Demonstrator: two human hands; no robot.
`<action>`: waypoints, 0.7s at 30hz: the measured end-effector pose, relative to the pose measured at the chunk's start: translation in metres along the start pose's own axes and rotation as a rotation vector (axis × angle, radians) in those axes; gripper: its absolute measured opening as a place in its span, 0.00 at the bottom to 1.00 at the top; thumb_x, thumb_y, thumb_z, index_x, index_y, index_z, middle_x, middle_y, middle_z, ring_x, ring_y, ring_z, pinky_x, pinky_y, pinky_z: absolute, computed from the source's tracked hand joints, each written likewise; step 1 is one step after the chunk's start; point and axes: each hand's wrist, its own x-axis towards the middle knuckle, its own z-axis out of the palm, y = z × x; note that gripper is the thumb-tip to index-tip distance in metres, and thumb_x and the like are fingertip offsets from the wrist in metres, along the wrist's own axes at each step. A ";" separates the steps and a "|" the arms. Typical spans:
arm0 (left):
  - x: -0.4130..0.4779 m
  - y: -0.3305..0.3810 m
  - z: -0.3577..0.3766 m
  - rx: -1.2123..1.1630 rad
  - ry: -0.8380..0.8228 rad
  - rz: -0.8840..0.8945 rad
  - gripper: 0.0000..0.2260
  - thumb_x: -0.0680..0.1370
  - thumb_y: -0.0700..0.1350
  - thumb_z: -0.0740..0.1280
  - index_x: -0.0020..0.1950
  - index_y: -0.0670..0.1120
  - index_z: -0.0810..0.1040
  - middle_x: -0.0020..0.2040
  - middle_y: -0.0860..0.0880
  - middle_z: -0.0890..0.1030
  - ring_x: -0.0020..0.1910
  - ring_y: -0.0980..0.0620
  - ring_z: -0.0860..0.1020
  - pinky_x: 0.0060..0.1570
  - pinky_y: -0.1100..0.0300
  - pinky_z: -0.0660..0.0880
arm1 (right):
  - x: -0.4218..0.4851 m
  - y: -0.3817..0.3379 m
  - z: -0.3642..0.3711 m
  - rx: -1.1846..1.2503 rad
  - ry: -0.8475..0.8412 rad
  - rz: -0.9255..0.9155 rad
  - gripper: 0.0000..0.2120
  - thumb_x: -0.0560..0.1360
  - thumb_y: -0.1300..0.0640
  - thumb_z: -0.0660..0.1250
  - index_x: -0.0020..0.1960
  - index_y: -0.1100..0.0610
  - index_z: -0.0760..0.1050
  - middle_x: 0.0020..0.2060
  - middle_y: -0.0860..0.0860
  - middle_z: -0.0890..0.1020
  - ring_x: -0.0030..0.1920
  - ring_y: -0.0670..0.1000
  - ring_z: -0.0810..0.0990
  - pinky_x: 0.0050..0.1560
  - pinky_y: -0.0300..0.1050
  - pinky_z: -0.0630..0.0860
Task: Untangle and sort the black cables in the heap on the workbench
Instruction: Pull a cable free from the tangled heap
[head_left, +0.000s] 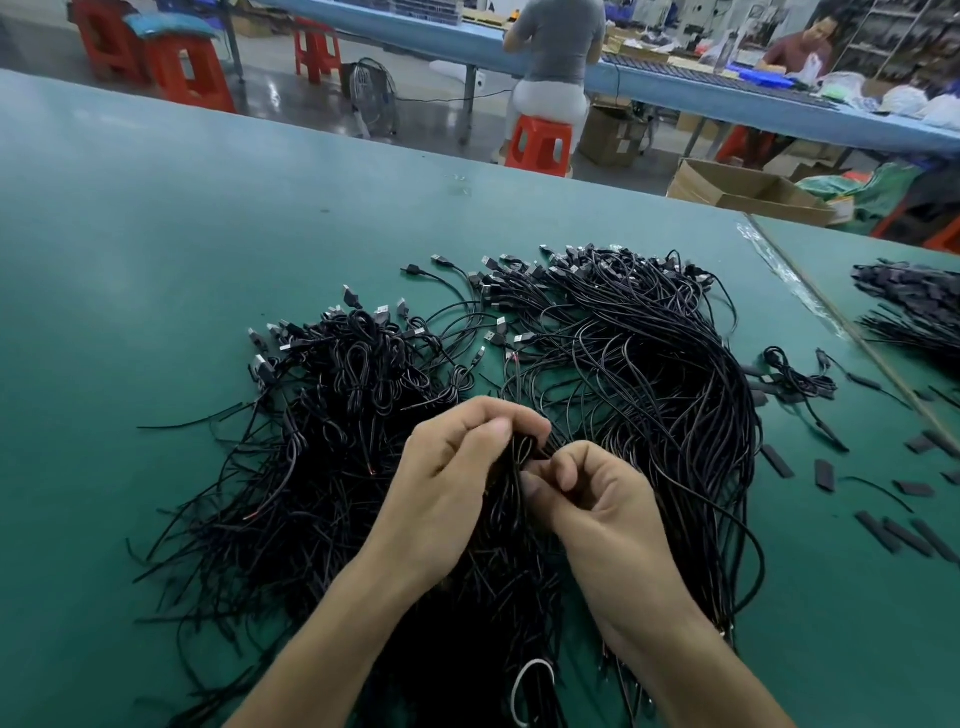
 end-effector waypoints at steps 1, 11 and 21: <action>0.000 0.000 0.000 -0.007 -0.018 0.022 0.10 0.79 0.42 0.62 0.54 0.48 0.83 0.50 0.48 0.86 0.54 0.51 0.83 0.53 0.59 0.79 | 0.000 0.000 -0.001 0.055 -0.005 0.022 0.23 0.75 0.71 0.68 0.31 0.48 0.70 0.34 0.51 0.79 0.38 0.45 0.78 0.40 0.36 0.77; 0.001 -0.005 -0.010 0.035 -0.235 0.038 0.26 0.75 0.47 0.72 0.72 0.55 0.68 0.59 0.55 0.84 0.61 0.48 0.81 0.62 0.48 0.74 | 0.001 0.002 -0.014 0.345 0.025 0.229 0.13 0.67 0.62 0.73 0.30 0.49 0.72 0.37 0.54 0.82 0.39 0.49 0.80 0.43 0.42 0.75; -0.002 -0.016 -0.002 0.332 -0.163 0.348 0.16 0.75 0.36 0.68 0.55 0.55 0.86 0.49 0.54 0.74 0.46 0.51 0.75 0.45 0.64 0.74 | 0.009 -0.006 -0.025 0.315 0.160 0.251 0.14 0.63 0.62 0.73 0.29 0.50 0.70 0.31 0.50 0.79 0.30 0.46 0.73 0.26 0.34 0.68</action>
